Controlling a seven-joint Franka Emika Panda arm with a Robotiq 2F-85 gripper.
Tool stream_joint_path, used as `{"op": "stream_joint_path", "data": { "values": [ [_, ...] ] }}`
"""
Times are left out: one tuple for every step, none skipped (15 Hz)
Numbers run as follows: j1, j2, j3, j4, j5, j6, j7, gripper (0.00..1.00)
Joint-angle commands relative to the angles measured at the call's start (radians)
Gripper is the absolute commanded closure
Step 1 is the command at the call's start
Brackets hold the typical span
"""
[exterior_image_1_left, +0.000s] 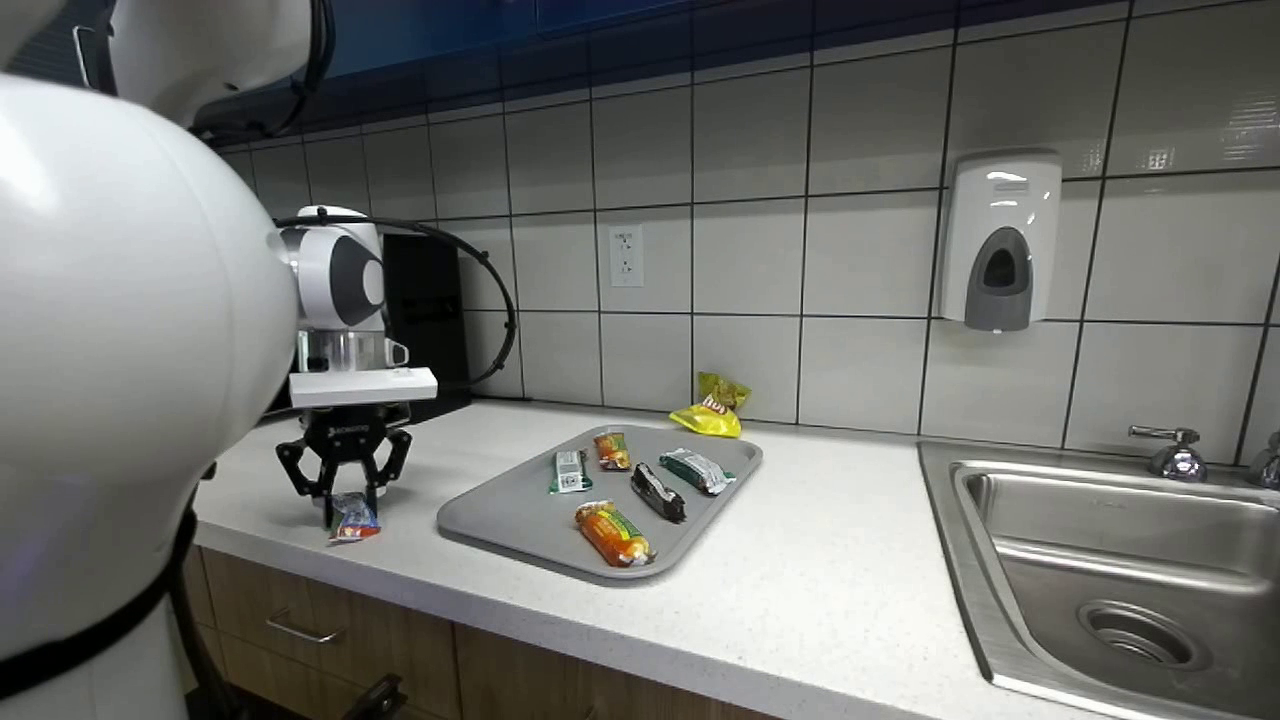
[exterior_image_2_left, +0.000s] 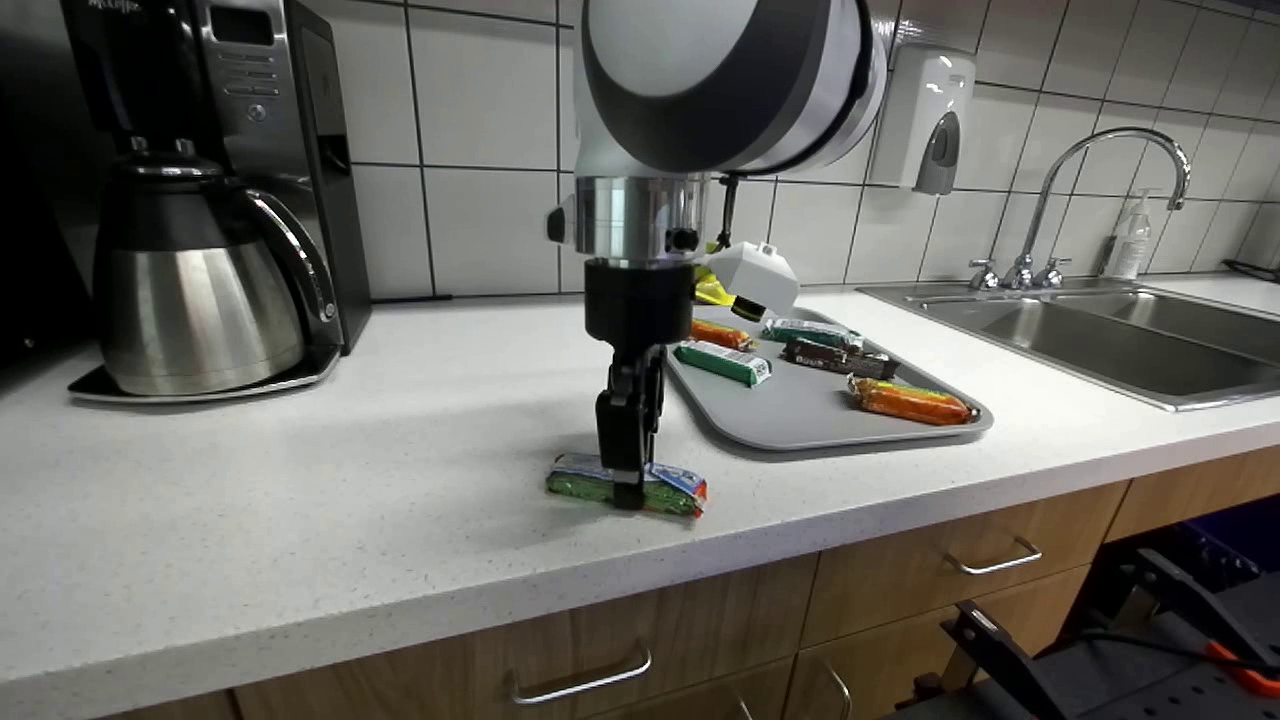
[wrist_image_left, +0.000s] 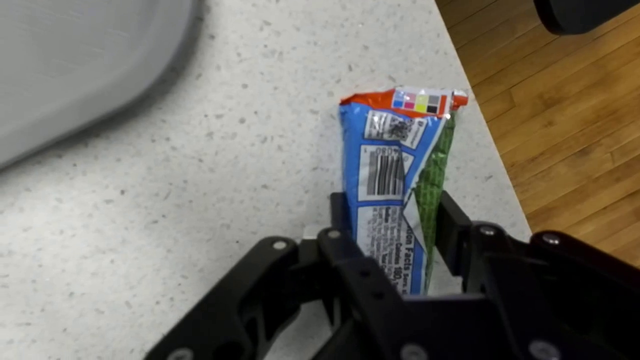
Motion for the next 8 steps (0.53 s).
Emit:
{"op": "stream_joint_path", "data": {
  "values": [
    [-0.005, -0.026, -0.001, -0.006, -0.038, 0.002, 0.026, 0.81],
    [-0.006, -0.037, 0.0, -0.006, -0.039, -0.002, 0.024, 0.81],
    [-0.007, -0.044, -0.001, -0.007, -0.043, 0.0, 0.024, 0.81],
    [-0.007, -0.053, -0.002, -0.004, -0.046, -0.005, 0.026, 0.81],
    [-0.007, -0.062, -0.004, -0.005, -0.05, -0.006, 0.027, 0.81],
    [-0.007, -0.073, -0.006, -0.005, -0.051, -0.006, 0.025, 0.81],
    [-0.007, -0.084, -0.009, -0.005, -0.056, -0.007, 0.027, 0.81],
    [-0.007, -0.094, -0.014, -0.005, -0.06, -0.006, 0.029, 0.81]
  ]
}}
